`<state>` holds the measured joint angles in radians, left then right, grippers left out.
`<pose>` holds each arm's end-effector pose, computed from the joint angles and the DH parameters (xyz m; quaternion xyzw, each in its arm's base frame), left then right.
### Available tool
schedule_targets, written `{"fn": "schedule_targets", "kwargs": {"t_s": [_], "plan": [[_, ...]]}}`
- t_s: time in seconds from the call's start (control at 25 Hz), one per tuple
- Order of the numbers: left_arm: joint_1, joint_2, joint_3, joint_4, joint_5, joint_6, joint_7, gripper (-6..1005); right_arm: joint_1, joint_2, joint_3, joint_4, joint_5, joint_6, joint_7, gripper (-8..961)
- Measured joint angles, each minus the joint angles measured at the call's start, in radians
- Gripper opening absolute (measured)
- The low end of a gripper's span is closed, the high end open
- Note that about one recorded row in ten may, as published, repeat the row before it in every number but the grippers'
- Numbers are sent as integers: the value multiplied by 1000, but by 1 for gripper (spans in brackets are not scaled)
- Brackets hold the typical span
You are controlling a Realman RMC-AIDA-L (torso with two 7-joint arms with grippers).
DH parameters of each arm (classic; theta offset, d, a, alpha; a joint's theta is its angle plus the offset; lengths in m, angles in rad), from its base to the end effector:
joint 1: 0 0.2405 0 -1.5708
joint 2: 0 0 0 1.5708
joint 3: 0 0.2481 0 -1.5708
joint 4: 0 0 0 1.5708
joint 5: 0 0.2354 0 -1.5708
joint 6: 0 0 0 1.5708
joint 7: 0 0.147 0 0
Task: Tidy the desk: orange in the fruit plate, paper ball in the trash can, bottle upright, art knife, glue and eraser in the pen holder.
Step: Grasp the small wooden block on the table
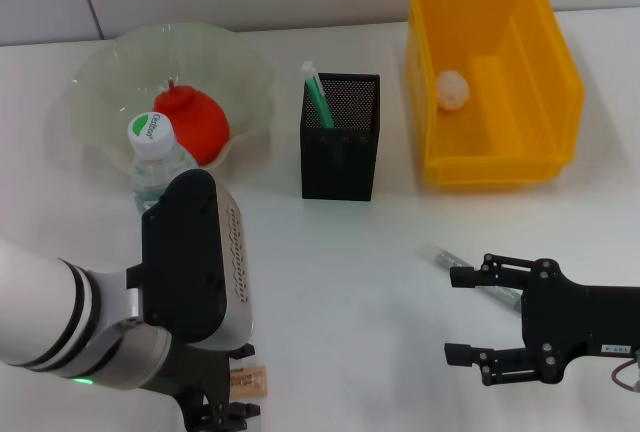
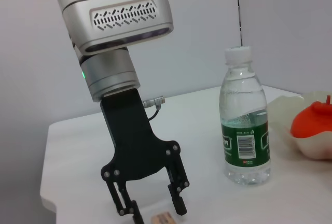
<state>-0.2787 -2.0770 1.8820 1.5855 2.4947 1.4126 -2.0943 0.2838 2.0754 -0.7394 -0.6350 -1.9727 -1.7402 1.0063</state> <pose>-0.1661 0.2773 -0.0766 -0.9802 0.0032 0.1930 0.0433 0.3222 0.2523 -0.0050 -0.9521 0.1274 0.2547 0.1114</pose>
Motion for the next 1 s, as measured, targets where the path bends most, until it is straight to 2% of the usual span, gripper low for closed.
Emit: {"fn": "schedule_targets", "kwargs": {"t_s": [0.12, 0.52, 0.92, 1.0], "plan": [[0, 1, 1, 8, 1, 1, -7, 613, -1, 0, 0, 0, 0, -2, 0, 836], [-4, 1, 2, 8, 8, -4, -10, 353, 0, 0, 0, 0, 0, -3, 0, 835], [-5, 2, 5, 4, 10, -1, -10, 354, 1, 0, 0, 0, 0, -3, 0, 837], [-4, 1, 5, 5, 10, 2, -11, 380, 1, 0, 0, 0, 0, -3, 0, 837]]}}
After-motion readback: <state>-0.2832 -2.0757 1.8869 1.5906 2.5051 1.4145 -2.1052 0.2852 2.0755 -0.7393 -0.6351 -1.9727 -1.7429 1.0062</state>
